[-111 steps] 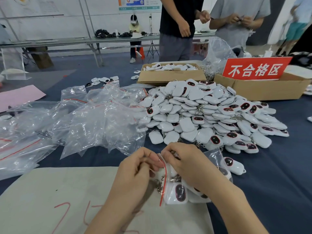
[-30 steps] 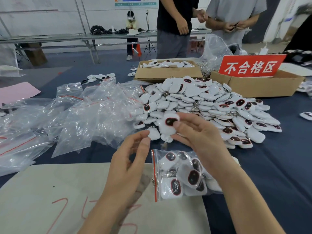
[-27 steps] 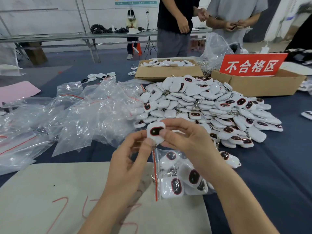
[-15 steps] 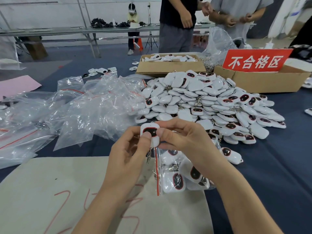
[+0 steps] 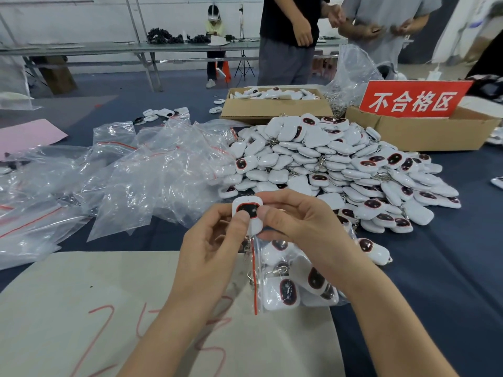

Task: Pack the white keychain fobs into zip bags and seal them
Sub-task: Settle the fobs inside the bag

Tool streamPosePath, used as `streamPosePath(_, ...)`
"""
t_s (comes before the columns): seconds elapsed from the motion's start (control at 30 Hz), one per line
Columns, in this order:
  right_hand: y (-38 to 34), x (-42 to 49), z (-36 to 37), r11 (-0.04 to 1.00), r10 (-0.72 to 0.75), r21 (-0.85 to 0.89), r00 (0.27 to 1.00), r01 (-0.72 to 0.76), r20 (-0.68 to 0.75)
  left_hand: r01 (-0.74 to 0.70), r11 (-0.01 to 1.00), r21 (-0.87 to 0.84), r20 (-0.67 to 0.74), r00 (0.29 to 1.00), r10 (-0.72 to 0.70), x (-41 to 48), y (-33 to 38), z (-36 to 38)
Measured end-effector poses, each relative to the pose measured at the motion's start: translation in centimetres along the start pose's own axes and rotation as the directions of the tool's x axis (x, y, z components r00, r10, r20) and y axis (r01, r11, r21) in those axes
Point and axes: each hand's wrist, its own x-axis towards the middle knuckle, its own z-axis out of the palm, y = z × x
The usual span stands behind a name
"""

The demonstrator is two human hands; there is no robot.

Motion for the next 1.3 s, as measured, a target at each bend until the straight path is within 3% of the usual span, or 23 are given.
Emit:
streamPosePath(0.43, 0.58, 0.10, 1.02, 0.998, -0.051, -0.048, 0.992, 0.045, -0.119, -0.030, 0.999, 0.041, 0.007, 1.000, 0.030, -0.01, -0.55, -0.03)
streamPosePath(0.73, 0.78, 0.27, 0.90, 1.000, -0.025, -0.008, 0.992, 0.025, -0.126, -0.015, 1.000, 0.026, 0.110, 0.994, 0.012, -0.02, -0.72, -0.08)
streamPosePath(1.1, 0.89, 0.21, 0.99, 1.000, -0.009, 0.004, 0.992, 0.010, -0.130, 0.047, 0.998, -0.036, 0.080, 0.996, -0.044, 0.31, -0.54, -0.12)
streamPosePath(1.23, 0.87, 0.23, 0.66, 0.999, -0.006, 0.034, 0.994, 0.010, -0.112, 0.070, 0.995, -0.075, -0.003, 0.997, -0.071, 0.49, -0.83, 0.00)
streamPosePath(1.3, 0.90, 0.15, 0.62, 0.999, -0.028, 0.043, 0.997, 0.031, -0.072, 0.035, 0.999, -0.012, -0.063, 0.997, -0.035, 0.52, -0.94, -0.23)
